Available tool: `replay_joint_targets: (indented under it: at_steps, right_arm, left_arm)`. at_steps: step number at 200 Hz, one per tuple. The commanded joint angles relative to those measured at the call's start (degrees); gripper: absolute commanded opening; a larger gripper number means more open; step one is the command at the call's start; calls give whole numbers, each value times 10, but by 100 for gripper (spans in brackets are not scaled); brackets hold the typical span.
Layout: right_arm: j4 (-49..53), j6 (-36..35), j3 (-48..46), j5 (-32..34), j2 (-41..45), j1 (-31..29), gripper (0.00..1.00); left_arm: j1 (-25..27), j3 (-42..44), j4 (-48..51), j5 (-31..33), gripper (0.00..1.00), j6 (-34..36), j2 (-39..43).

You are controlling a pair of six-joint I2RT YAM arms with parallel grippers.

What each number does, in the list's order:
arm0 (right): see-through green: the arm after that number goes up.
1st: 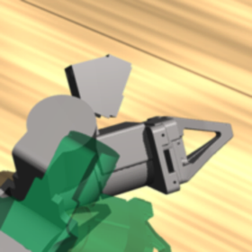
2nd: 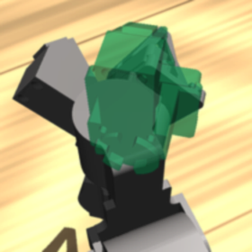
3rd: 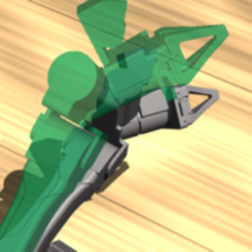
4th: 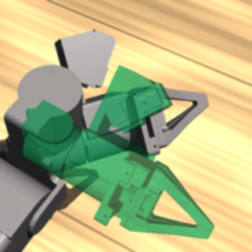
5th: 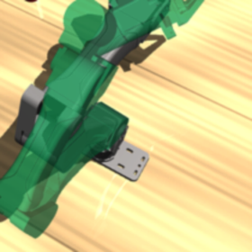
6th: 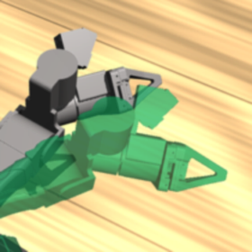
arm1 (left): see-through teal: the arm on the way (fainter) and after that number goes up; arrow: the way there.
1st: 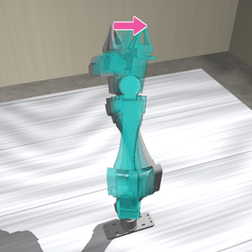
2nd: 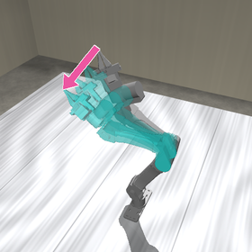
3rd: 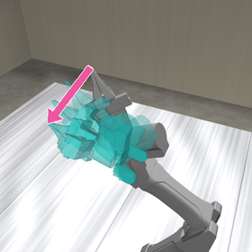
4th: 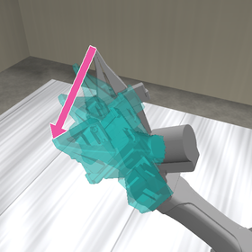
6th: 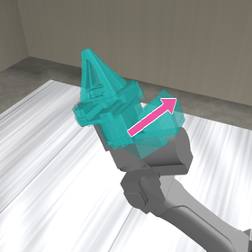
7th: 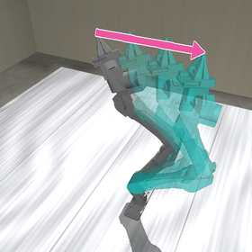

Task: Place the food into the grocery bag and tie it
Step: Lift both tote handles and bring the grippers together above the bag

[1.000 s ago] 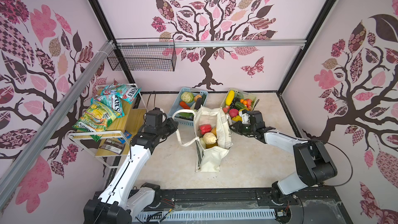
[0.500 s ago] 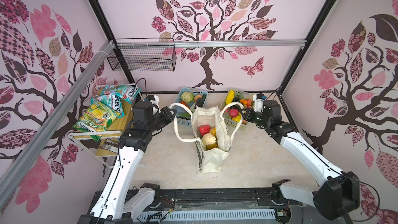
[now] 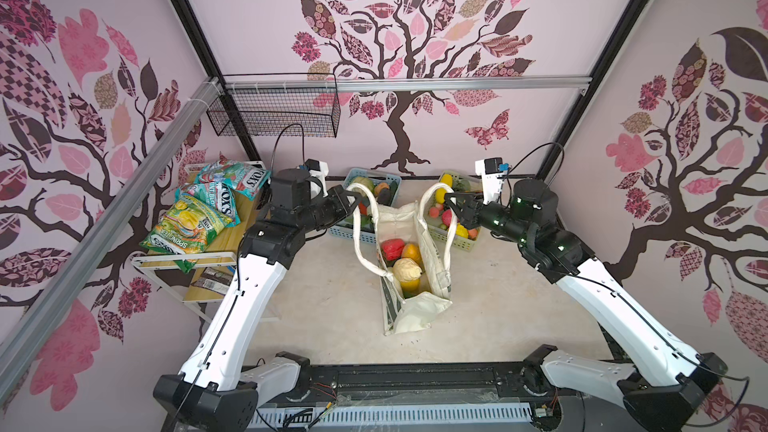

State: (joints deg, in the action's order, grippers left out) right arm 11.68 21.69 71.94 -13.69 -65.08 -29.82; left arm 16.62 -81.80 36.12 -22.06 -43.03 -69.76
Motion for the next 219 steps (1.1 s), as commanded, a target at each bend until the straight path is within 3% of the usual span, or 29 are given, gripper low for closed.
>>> replay_joint_targets:
  at_steps: [1,28,86,163,219]
  right_arm:
    - [-23,-11,23,-31,15,-2,15]
    - [-33,-20,20,-95,5,-28,14]
    - [-52,-46,12,-78,-77,-148,14]
    - [-127,10,-5,-70,-168,-159,14]
    - [-200,57,-35,-36,-154,-159,13]
  left_arm:
    - [13,-48,7,12,6,6,-23]
    - [41,-72,30,40,6,13,-47]
    - [71,-99,39,56,6,10,-77]
    - [122,-142,38,74,11,12,-84]
    - [138,-109,-14,65,32,-11,-83]
